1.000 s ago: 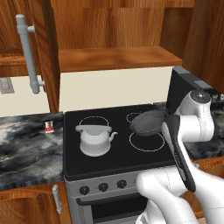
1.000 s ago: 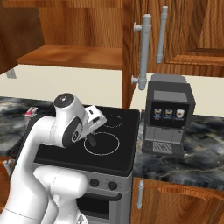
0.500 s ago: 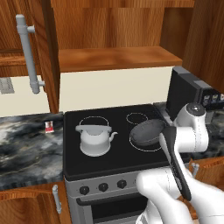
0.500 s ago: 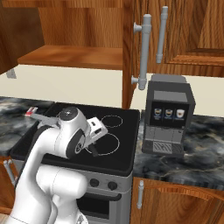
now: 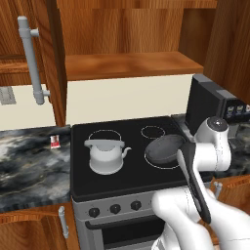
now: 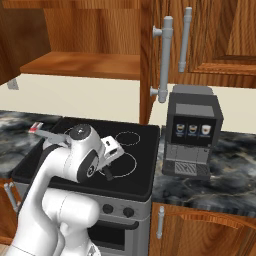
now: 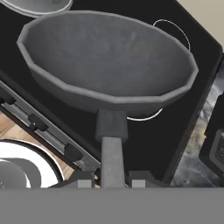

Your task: Pick the pan from the cabinet and place it on the stove. Then turn on the stove burner for the pan.

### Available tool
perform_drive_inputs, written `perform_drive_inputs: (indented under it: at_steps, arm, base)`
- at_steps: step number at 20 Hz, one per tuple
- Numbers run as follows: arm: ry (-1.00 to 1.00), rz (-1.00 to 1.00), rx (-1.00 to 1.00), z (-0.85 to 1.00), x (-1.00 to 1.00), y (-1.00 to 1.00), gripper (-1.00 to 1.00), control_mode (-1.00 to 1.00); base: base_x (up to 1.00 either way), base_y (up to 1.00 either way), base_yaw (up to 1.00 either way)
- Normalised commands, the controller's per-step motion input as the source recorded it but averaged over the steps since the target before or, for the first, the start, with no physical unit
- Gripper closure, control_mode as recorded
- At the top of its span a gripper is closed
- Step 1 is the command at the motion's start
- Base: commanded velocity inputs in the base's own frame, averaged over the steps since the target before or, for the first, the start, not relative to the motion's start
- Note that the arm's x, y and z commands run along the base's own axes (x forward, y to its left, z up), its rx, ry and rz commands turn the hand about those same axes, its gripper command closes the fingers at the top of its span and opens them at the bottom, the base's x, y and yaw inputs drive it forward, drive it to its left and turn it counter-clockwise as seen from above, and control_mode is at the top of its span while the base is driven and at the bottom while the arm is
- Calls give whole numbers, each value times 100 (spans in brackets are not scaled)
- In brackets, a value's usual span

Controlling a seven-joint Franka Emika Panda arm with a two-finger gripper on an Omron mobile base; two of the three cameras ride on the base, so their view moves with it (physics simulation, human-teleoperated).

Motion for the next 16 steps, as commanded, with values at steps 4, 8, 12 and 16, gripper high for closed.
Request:
perform_drive_inputs:
  at_steps: [4, 8, 12, 16]
  arm:
    - [-2, -2, 0, 0, 2, 0, 100, -100]
    - [-3, -3, 0, 0, 8, 0, 100, -100]
    - [-4, -4, 0, 0, 14, 0, 100, -100]
    - [-4, -4, 0, 0, 16, 0, 100, -100]
  base:
    - [0, 0, 0]
    - [0, 0, 0]
    - [0, 0, 0]
    - [0, 0, 0]
